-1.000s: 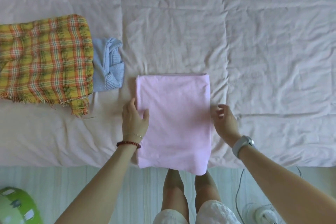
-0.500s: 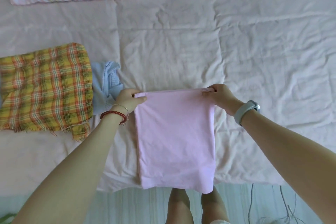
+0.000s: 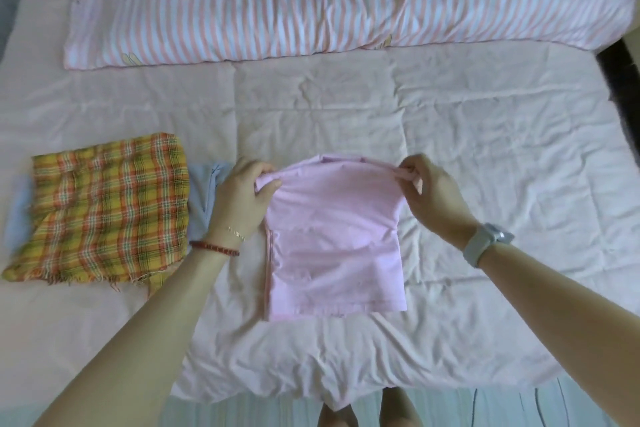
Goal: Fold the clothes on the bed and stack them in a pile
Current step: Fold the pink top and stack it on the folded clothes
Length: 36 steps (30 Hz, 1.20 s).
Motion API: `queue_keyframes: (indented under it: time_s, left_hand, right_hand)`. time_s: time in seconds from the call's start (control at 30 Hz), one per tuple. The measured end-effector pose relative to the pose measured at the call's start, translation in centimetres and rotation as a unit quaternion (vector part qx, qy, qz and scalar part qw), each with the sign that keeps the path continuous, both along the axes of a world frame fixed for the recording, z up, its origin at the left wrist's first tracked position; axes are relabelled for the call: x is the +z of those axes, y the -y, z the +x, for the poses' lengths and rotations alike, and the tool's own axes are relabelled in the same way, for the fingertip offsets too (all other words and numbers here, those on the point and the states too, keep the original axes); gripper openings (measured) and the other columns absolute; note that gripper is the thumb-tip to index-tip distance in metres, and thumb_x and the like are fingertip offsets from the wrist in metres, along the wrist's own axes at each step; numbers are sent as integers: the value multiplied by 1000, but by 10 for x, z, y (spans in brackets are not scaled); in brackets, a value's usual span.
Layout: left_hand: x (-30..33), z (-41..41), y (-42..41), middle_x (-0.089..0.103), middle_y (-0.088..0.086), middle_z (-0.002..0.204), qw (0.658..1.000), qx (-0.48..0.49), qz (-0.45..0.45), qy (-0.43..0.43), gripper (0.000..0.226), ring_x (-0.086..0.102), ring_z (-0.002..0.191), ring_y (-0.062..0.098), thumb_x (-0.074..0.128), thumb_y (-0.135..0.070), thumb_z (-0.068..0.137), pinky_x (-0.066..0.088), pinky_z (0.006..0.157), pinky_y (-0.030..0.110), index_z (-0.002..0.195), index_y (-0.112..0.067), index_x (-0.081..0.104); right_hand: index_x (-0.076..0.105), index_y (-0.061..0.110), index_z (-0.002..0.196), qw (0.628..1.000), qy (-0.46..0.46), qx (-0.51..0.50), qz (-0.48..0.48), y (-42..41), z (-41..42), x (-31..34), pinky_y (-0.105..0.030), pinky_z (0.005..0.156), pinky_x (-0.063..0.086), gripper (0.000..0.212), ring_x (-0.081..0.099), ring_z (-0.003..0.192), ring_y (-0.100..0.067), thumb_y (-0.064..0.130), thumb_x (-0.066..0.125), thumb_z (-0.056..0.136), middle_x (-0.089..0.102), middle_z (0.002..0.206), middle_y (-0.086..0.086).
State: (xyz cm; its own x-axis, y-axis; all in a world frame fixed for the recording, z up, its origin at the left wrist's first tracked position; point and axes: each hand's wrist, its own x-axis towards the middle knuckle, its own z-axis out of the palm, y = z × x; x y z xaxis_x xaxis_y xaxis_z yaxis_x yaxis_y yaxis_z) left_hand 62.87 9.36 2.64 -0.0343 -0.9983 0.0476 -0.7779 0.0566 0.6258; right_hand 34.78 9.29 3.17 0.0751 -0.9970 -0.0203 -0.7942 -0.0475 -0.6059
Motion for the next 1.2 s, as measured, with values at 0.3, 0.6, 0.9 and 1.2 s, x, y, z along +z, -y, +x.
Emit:
queue_keyframes:
  time_s: [0.3, 0.6, 0.9, 1.2]
  left_hand:
    - [-59, 12, -148, 59, 0, 70, 957, -218, 63, 180, 23, 56, 71, 17, 75, 1, 53, 37, 68, 24, 68, -15, 67]
    - [-74, -8, -165, 56, -6, 59, 946, -179, 142, 228, 16, 59, 61, 19, 67, -30, 63, 46, 58, 32, 52, -20, 61]
    - [-119, -54, -119, 46, 17, 139, 949, -86, 69, 296, 56, 45, 127, 37, 41, -40, 80, 33, 101, 59, 133, -22, 50]
    - [-156, -30, -128, 44, 20, 140, 969, 7, 88, 233, 52, 41, 127, 45, 42, -38, 85, 36, 100, 57, 131, -16, 53]
  right_hand:
    - [62, 8, 74, 975, -122, 187, -2, -144, -20, -71, -32, 82, 37, 8, 67, 77, -24, 2, 64, 69, 66, 80, -1]
    - [60, 15, 60, 957, -244, 132, 81, -160, 2, -83, -37, 71, 42, 23, 60, 67, -26, 18, 37, 62, 60, 66, 0]
    - [46, 21, 137, 951, -273, 134, 53, -106, 68, -119, -69, 99, 23, 54, 41, 129, -38, 32, 34, 85, 42, 142, -19]
    - [39, 27, 140, 976, -207, 36, 64, -114, 49, -163, -51, 111, 15, 53, 30, 138, -28, 34, 29, 89, 32, 149, -8]
